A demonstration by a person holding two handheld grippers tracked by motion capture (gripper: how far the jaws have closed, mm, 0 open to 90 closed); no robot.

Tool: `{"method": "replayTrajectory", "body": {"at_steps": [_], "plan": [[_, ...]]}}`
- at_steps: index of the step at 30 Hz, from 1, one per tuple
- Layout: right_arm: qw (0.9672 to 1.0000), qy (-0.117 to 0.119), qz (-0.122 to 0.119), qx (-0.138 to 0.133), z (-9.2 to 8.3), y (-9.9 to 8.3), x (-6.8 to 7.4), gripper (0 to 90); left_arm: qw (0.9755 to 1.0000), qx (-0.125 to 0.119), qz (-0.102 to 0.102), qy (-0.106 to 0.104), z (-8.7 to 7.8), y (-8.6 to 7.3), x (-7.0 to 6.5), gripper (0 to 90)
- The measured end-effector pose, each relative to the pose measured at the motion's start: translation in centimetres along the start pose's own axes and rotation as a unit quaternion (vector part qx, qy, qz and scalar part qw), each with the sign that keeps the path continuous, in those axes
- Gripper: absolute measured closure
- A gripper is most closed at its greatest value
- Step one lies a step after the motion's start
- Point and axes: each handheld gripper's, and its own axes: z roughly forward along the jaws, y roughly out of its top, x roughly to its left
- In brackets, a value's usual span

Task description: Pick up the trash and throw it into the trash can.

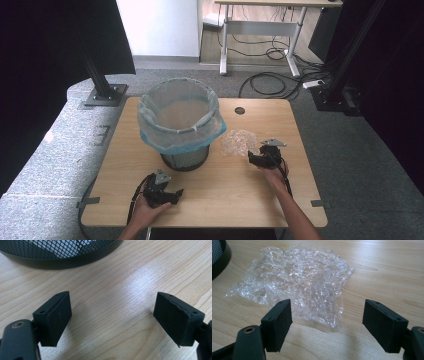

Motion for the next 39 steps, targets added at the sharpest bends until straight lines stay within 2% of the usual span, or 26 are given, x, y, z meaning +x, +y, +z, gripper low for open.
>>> {"method": "replayTrajectory", "body": {"at_steps": [8, 18, 21, 24, 27, 28, 30, 31, 34, 39], "plan": [[0.9999, 0.002, -0.009, 0.011, 1.3, 0.1, 0.1, 26.4, 1.0000, 0.000, -0.001, 0.001, 0.0, 0.0, 0.0, 14.9], [0.9999, 0.001, 0.007, 0.008, 2.2, 0.0, -0.9, 31.1, 1.0000, 0.000, -0.002, 0.002, 0.0, 0.0, 0.0, 14.9], [0.9999, 0.010, 0.003, 0.005, 2.2, 0.0, -0.9, 38.8, 1.0000, 0.000, -0.002, 0.003, 0.0, 0.0, -0.1, 14.9], [0.9997, 0.022, -0.003, 0.010, 2.3, 0.0, -1.0, 50.8, 1.0000, 0.000, -0.003, 0.004, 0.0, 0.0, -0.1, 15.0], [0.9996, 0.022, -0.006, 0.017, 2.3, -0.1, -1.0, 63.7, 1.0000, 0.000, -0.004, 0.005, 0.0, 0.0, -0.1, 15.0], [0.9996, 0.022, -0.006, 0.017, 2.3, -0.1, -1.0, 63.7, 1.0000, 0.000, -0.004, 0.005, 0.0, 0.0, -0.1, 15.0], [0.9995, 0.024, -0.011, 0.017, 2.2, -0.1, -1.3, 75.0, 1.0000, 0.000, -0.004, 0.005, 0.0, 0.0, -0.1, 15.0], [0.9995, 0.025, -0.010, 0.017, 2.2, -0.1, -1.5, 77.6, 1.0000, 0.000, -0.004, 0.005, 0.0, 0.0, -0.1, 15.0], [0.9994, 0.027, -0.013, 0.017, 2.1, -0.1, -1.6, 82.3, 1.0000, 0.000, -0.004, 0.005, 0.0, 0.0, -0.1, 15.0], [0.9990, 0.042, -0.013, 0.001, 1.5, 0.2, -1.5, 84.3, 1.0000, 0.000, -0.004, 0.005, 0.0, 0.0, -0.1, 15.0]]}}
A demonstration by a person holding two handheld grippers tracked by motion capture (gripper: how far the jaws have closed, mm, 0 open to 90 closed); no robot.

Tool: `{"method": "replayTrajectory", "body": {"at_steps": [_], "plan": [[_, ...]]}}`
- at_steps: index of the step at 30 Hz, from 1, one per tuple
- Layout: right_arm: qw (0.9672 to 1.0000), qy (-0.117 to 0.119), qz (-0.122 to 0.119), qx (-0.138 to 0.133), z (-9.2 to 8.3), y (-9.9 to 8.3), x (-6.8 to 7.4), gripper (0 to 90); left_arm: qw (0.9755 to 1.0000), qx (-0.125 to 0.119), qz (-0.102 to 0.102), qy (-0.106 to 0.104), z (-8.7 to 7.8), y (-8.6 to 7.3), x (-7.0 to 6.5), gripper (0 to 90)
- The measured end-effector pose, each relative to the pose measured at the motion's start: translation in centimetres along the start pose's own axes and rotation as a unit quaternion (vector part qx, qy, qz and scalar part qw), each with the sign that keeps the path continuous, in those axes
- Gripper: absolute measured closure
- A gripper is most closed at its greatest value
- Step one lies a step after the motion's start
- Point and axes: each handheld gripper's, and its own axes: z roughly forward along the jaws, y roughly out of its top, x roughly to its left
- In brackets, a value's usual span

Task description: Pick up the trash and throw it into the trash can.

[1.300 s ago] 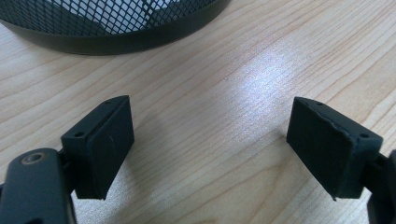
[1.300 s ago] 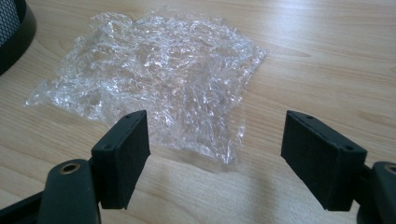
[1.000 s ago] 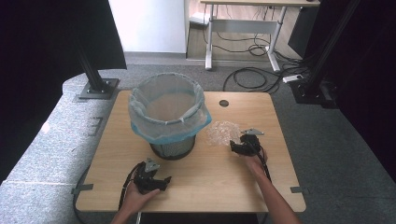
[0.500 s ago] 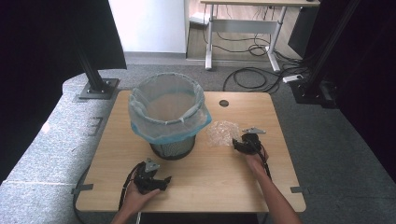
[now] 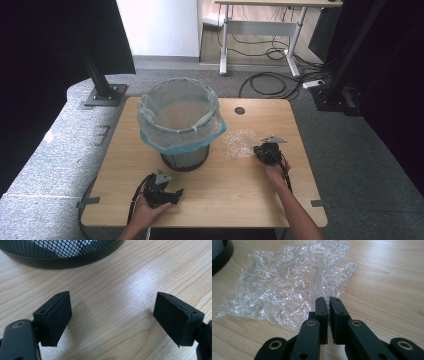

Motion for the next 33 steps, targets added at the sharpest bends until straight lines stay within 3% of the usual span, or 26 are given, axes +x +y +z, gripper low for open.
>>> {"method": "replayTrajectory", "body": {"at_steps": [11, 12, 16, 19, 33], "plan": [[0.9990, 0.017, 0.016, -0.039, -2.0, 1.1, 0.4, 84.8, 1.0000, 0.000, 0.000, 0.000, 0.0, 0.0, 0.0, 15.0], [0.9980, 0.022, 0.026, -0.053, -2.8, 1.5, 0.3, 84.8, 1.0000, 0.000, 0.000, 0.000, 0.0, 0.0, 0.0, 15.0], [0.9965, 0.033, 0.035, -0.069, -3.9, 2.1, 0.5, 84.8, 1.0000, 0.000, 0.000, 0.000, 0.0, 0.0, 0.0, 15.0], [0.9951, 0.039, 0.029, -0.086, -5.0, 2.8, 1.0, 84.8, 1.0000, 0.000, 0.000, 0.000, 0.0, 0.0, 0.0, 15.0], [0.9870, 0.048, 0.045, -0.147, -8.4, 4.9, 1.1, 84.8, 1.0000, 0.000, 0.000, 0.000, 0.0, 0.0, 0.0, 15.0]]}}
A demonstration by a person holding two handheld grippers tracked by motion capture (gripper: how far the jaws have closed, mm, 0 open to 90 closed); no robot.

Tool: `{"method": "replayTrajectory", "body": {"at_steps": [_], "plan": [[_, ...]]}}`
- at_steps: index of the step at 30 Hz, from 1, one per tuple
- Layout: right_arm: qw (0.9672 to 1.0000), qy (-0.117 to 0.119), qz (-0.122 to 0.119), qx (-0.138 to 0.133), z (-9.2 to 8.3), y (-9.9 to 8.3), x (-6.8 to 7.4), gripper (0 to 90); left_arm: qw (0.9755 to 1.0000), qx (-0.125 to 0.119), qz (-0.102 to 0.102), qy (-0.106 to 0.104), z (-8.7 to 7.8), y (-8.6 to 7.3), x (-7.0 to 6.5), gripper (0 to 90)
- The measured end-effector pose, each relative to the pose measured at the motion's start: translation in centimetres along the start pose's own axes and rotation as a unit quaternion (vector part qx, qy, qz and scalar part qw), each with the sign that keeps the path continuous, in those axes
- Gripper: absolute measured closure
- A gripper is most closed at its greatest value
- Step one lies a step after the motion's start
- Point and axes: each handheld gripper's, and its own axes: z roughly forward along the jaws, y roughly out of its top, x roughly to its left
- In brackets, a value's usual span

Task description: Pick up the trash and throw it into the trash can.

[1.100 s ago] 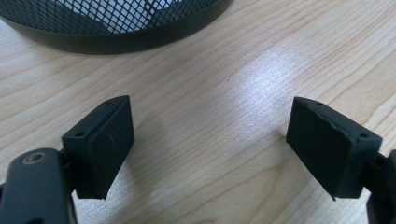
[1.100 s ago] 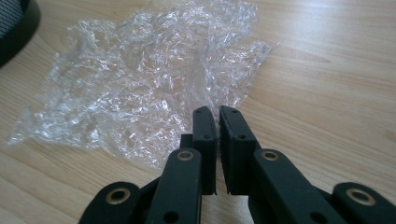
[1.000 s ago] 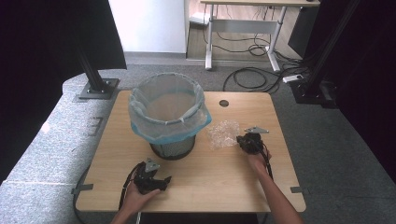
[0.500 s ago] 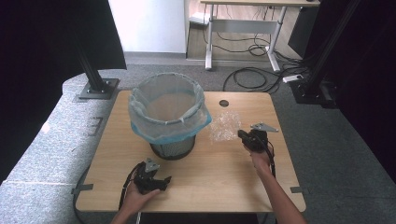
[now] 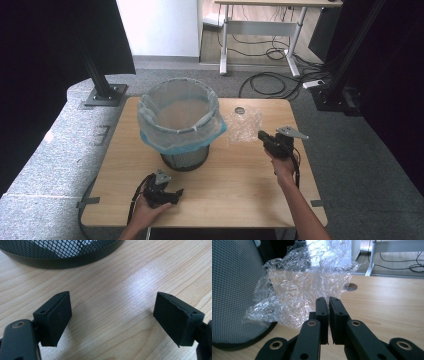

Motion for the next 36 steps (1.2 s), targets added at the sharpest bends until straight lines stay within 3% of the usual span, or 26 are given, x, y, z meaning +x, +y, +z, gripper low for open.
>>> {"method": "replayTrajectory", "body": {"at_steps": [17, 36], "plan": [[0.9983, 0.023, 0.008, -0.053, -2.4, 2.3, 0.8, 84.8, 1.0000, 0.000, 0.000, 0.000, 0.0, 0.0, 0.0, 15.0], [0.9960, 0.039, 0.017, -0.079, -3.7, 3.5, 1.2, 84.7, 1.0000, 0.000, 0.000, 0.000, 0.0, 0.0, 0.0, 15.0]]}}
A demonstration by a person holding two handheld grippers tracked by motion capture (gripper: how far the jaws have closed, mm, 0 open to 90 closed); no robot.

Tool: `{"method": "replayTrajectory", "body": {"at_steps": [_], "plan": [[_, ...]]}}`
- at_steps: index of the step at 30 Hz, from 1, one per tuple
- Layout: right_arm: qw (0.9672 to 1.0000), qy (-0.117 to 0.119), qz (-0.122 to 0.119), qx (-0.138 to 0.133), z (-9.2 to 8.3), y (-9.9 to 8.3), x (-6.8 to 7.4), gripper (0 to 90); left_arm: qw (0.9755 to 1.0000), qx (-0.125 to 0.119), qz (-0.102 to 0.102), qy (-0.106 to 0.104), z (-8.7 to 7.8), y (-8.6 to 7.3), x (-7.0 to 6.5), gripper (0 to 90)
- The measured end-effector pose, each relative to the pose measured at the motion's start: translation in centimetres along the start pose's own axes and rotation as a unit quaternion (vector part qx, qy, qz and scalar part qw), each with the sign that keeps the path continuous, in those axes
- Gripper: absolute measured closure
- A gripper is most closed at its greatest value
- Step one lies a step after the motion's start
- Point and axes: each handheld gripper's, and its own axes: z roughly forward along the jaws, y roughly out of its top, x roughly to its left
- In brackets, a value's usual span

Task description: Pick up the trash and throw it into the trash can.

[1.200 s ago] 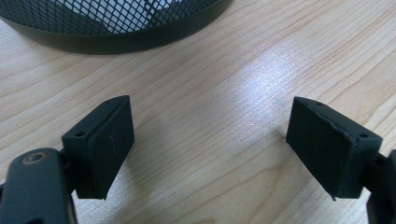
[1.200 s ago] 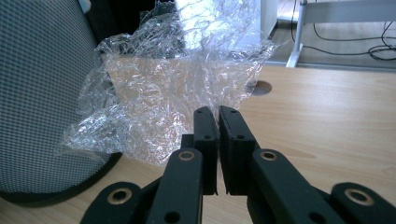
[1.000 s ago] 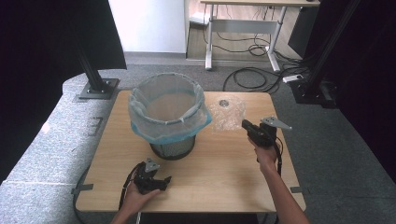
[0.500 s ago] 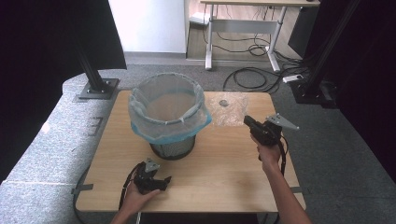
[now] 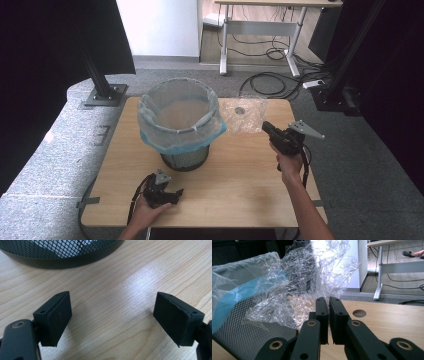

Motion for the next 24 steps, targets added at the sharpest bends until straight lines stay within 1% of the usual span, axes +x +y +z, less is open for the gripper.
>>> {"method": "replayTrajectory", "body": {"at_steps": [8, 13, 19, 24], "plan": [[1.0000, 0.003, 0.005, -0.005, -0.23, 0.27, -0.08, 84.3, 1.0000, 0.000, 0.000, 0.000, 0.01, 0.00, 0.00, 15.0], [0.9999, 0.007, 0.005, -0.007, -0.27, 0.39, 0.22, 83.8, 1.0000, 0.000, 0.000, 0.000, 0.00, 0.00, 0.00, 15.0], [1.0000, 0.008, 0.004, -0.002, -0.07, 0.27, 0.46, 82.6, 1.0000, 0.000, 0.000, 0.000, 0.00, 0.00, 0.00, 15.0], [0.9999, 0.008, 0.009, -0.002, -0.08, 0.26, 0.39, 82.4, 1.0000, 0.000, 0.000, 0.000, 0.01, 0.00, 0.00, 15.0]]}}
